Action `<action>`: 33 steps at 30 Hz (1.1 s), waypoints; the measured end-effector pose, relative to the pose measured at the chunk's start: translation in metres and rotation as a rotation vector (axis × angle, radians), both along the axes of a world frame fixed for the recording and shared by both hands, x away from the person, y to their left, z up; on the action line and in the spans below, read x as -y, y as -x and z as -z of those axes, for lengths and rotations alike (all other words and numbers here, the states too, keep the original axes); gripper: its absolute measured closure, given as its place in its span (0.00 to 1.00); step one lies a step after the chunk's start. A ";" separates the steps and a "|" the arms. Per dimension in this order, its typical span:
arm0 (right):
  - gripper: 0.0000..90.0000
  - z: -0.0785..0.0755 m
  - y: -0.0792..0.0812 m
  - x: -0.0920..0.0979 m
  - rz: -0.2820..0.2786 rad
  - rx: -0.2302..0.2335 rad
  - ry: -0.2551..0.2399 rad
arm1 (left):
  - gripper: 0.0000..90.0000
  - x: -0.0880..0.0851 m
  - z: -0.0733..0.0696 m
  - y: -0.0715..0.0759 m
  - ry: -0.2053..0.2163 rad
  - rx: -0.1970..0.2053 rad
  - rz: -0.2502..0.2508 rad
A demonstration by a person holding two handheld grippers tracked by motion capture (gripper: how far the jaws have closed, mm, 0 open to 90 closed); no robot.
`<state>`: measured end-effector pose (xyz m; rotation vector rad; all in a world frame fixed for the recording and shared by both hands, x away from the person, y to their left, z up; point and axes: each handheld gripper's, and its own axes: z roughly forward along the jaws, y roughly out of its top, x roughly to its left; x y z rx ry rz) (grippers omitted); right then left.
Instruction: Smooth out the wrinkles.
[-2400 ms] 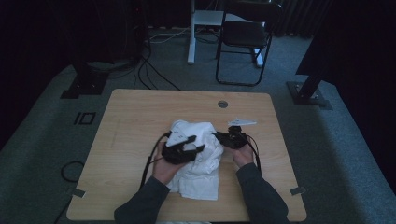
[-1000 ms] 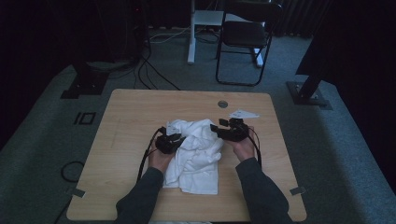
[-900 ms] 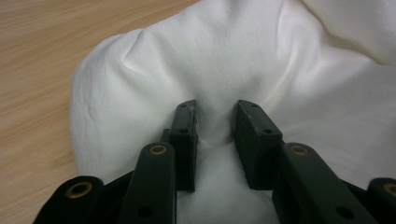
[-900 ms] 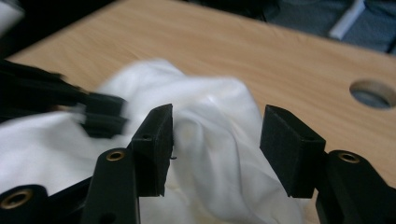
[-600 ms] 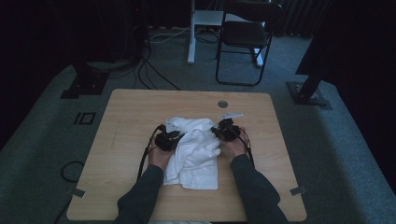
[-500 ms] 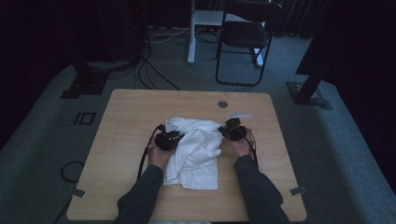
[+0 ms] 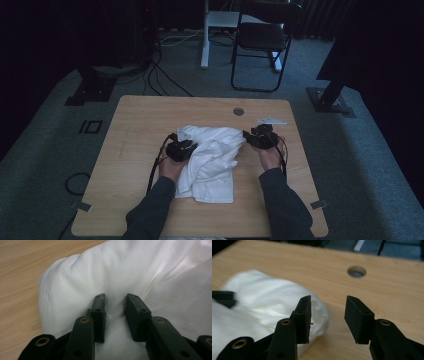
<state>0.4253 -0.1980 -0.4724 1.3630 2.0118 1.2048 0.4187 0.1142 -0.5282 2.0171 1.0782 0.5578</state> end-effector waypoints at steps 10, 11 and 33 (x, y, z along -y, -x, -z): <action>0.52 -0.003 0.009 -0.051 -0.252 0.036 -0.061 | 0.77 0.002 -0.001 -0.012 -0.009 0.000 -0.035; 0.52 -0.003 0.010 -0.056 -0.264 0.041 -0.067 | 0.77 0.002 -0.001 -0.013 -0.008 0.000 -0.037; 0.94 0.027 0.096 -0.040 -0.387 0.048 0.057 | 0.76 0.002 -0.005 -0.012 0.033 -0.044 0.017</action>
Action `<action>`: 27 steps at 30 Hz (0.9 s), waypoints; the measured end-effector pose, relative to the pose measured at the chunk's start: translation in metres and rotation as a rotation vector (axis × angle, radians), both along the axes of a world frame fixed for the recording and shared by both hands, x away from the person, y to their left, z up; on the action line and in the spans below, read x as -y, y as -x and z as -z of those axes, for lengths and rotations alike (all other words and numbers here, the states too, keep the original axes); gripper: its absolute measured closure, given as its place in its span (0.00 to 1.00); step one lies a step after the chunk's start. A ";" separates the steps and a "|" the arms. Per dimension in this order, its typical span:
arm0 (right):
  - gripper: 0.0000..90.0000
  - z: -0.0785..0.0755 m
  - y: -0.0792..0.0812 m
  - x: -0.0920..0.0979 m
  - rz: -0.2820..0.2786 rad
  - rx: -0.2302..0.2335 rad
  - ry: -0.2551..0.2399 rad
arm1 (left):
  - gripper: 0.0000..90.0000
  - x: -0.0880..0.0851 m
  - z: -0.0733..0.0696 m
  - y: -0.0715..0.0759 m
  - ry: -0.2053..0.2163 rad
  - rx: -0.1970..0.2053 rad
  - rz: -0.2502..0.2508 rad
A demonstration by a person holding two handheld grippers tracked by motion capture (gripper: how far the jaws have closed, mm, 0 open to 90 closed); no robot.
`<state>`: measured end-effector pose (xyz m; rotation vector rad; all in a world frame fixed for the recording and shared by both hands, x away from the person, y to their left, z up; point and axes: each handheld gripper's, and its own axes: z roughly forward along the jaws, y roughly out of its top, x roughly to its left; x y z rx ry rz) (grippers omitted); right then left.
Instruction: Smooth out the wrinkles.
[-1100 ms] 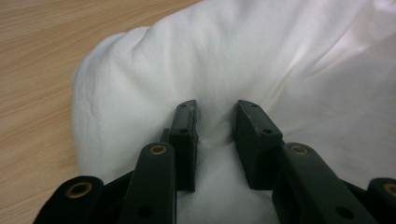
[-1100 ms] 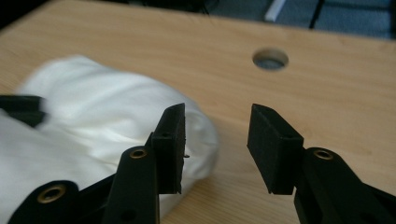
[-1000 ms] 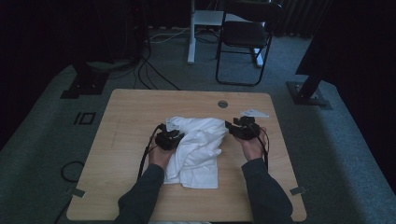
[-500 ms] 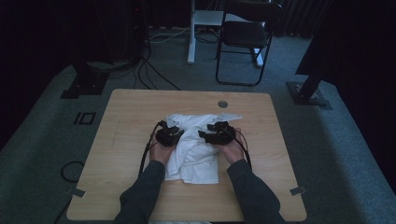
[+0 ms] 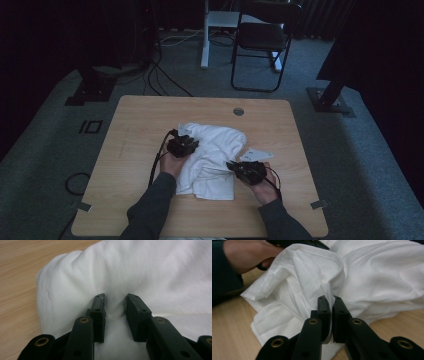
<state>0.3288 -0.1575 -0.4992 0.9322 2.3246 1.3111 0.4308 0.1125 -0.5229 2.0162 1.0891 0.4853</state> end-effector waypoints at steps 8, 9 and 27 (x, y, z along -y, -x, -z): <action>0.84 0.008 0.015 0.034 0.039 -0.031 -0.021 | 0.71 0.003 -0.011 0.010 -0.014 0.019 -0.005; 0.82 0.007 0.016 0.039 0.035 -0.036 -0.019 | 0.70 0.004 -0.012 0.012 -0.028 0.022 0.001; 0.58 -0.032 -0.005 0.069 0.142 0.067 -0.097 | 0.59 0.019 -0.035 0.054 0.039 0.106 0.071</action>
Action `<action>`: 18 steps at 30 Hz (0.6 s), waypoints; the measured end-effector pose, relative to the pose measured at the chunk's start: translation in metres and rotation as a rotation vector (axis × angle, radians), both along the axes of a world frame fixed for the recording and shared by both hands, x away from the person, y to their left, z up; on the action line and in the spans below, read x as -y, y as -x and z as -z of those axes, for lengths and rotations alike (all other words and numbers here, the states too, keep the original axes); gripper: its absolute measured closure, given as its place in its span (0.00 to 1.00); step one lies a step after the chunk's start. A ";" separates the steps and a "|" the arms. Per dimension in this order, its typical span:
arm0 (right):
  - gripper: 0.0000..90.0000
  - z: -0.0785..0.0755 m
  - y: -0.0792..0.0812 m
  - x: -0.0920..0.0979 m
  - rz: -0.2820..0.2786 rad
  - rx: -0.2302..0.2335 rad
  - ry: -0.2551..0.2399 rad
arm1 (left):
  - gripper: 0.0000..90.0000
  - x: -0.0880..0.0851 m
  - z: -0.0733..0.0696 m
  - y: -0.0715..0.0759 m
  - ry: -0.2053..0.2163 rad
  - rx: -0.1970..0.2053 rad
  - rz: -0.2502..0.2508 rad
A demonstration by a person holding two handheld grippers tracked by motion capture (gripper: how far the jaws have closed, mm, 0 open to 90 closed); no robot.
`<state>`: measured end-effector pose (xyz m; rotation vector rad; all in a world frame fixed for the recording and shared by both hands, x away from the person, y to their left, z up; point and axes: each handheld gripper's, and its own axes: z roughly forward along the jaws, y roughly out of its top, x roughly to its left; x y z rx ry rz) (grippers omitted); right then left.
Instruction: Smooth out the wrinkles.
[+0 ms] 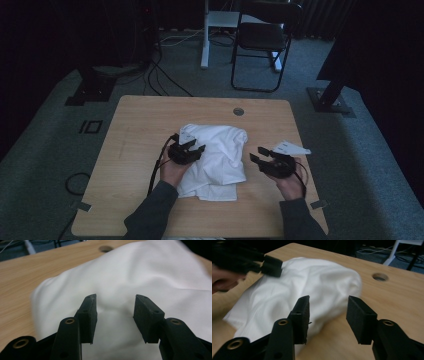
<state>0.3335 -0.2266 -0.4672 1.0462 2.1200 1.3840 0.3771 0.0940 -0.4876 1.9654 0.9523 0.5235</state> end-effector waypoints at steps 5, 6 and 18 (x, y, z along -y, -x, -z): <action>0.52 0.003 -0.042 -0.049 0.005 -0.022 0.045 | 0.59 0.017 0.000 0.015 0.011 0.010 0.056; 0.51 0.005 -0.051 -0.057 0.012 -0.032 0.059 | 0.59 0.025 0.002 0.022 0.019 0.014 0.086; 0.58 0.047 -0.100 -0.060 0.140 -0.181 0.115 | 0.57 0.055 0.027 0.062 -0.026 0.014 0.205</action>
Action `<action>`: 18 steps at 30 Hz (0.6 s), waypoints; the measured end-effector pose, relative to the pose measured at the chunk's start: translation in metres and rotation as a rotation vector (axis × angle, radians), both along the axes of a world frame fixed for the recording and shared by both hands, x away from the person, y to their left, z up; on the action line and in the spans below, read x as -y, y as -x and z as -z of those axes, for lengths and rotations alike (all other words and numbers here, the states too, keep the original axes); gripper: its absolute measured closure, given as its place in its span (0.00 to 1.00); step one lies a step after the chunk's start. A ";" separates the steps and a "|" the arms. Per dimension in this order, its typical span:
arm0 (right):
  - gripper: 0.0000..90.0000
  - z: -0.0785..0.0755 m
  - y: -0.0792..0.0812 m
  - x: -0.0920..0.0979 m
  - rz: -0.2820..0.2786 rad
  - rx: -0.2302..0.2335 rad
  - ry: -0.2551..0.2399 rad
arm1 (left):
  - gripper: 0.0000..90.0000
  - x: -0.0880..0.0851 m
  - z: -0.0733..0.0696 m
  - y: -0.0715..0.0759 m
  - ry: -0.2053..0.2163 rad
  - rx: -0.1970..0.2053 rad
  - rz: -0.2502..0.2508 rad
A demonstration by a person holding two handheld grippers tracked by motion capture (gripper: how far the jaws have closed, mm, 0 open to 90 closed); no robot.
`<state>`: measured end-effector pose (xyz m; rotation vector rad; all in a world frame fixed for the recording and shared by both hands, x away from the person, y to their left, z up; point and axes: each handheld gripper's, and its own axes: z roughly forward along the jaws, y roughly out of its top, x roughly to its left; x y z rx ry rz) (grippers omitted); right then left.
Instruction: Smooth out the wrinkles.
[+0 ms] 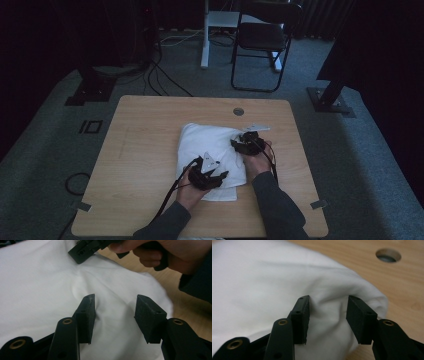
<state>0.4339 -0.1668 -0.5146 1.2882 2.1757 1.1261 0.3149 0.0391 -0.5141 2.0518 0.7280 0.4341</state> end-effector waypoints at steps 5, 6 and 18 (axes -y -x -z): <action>0.59 0.011 -0.001 0.007 0.017 -0.035 0.006 | 0.56 -0.003 0.004 0.011 0.003 0.008 0.014; 0.58 0.012 -0.002 0.008 0.024 -0.045 0.006 | 0.56 -0.005 0.007 0.015 0.011 -0.004 0.014; 0.51 -0.014 0.049 -0.008 -0.035 0.086 -0.042 | 0.57 -0.009 0.039 0.013 -0.012 -0.116 0.027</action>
